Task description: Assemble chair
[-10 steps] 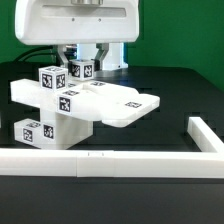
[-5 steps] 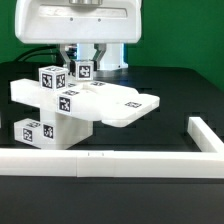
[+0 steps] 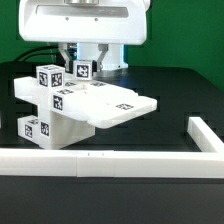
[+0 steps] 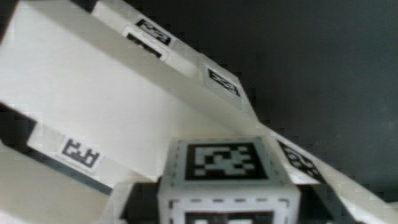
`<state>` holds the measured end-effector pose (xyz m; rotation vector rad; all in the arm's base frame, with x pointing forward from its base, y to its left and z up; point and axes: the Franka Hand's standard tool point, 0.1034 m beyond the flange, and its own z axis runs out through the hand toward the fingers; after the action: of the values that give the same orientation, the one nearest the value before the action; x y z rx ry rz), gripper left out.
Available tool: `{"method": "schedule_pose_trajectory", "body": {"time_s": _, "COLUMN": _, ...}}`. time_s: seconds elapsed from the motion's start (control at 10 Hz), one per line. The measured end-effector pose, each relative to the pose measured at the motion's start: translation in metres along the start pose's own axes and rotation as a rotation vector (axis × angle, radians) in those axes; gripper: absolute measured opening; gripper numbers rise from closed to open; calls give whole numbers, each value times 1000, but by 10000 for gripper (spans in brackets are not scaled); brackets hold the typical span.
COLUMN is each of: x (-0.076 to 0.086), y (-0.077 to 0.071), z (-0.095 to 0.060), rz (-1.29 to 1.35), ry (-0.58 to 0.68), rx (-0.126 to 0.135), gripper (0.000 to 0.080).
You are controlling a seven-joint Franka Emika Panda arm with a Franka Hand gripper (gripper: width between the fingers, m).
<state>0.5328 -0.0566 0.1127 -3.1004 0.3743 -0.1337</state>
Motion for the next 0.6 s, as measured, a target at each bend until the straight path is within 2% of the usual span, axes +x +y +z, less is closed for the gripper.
{"method": "schedule_pose_trajectory", "body": {"time_s": 0.6, "x": -1, "y": -6, "z": 0, "rz": 619, "ry": 41, "rx": 58, "gripper": 284}}
